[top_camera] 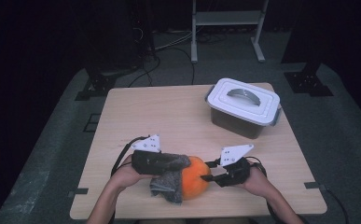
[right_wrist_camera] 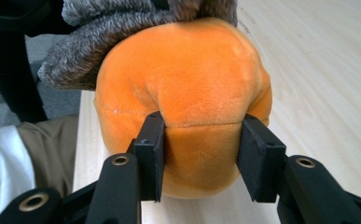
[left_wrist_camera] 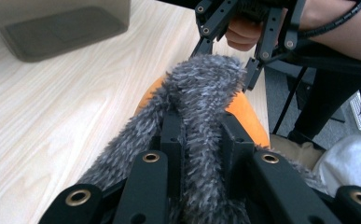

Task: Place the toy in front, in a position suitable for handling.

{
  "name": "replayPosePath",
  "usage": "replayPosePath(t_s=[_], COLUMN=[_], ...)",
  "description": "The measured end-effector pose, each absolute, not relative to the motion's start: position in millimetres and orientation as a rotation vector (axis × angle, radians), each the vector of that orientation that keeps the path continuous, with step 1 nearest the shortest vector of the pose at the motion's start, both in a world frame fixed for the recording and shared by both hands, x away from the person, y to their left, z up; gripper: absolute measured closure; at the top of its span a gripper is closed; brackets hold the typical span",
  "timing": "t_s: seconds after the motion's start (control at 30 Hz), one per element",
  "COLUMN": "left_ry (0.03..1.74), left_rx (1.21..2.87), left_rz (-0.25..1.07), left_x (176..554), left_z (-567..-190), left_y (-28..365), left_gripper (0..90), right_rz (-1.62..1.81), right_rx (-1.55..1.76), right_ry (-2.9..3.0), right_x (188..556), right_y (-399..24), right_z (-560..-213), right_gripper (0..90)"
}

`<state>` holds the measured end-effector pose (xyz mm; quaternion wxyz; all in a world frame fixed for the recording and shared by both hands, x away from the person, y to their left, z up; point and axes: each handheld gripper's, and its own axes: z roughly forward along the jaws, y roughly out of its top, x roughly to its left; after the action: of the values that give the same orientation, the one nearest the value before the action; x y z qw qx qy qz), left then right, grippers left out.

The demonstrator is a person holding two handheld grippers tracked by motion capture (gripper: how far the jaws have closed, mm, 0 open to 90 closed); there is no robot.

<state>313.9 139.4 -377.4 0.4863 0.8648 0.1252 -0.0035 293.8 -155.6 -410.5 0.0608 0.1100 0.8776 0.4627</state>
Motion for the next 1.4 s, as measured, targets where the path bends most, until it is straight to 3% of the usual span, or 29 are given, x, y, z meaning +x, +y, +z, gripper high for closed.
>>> replayPosePath(t_s=[0.33,0.53,0.73,0.83,0.93,1.03,1.13,1.4], left_ry=[0.259,0.258,0.266,0.246,0.241,0.24,0.231,0.285], left_rx=[2.102,2.117,2.069,2.07,2.078,2.068,2.045,2.066], left_rz=[-0.007,-0.031,-0.097,-0.119,-0.12,-0.099,-0.06,-0.04], left_x=[322,319,309,307,305,307,309,310], left_z=[-365,-374,-389,-390,-388,-383,-373,-382], left_y=[114,118,127,128,128,126,121,137], left_gripper=[74.6,74.6,74.5,74.3,74.1,74.2,74.2,73.7], right_rz=[1.385,1.366,1.445,1.447,1.449,1.42,1.405,1.378], right_rx=[0.356,0.35,0.436,0.454,0.433,0.388,0.343,0.299], right_ry=[2.589,2.608,2.693,2.727,2.731,2.699,2.674,2.687], right_x=[297,296,302,304,304,299,295,294], right_y=[-159,-164,-167,-161,-158,-157,-157,-165], right_z=[-407,-412,-415,-419,-419,-417,-415,-418], right_gripper=[56.4,56.0,29.8,24.9,26.3,42.4,49.4,51.3])
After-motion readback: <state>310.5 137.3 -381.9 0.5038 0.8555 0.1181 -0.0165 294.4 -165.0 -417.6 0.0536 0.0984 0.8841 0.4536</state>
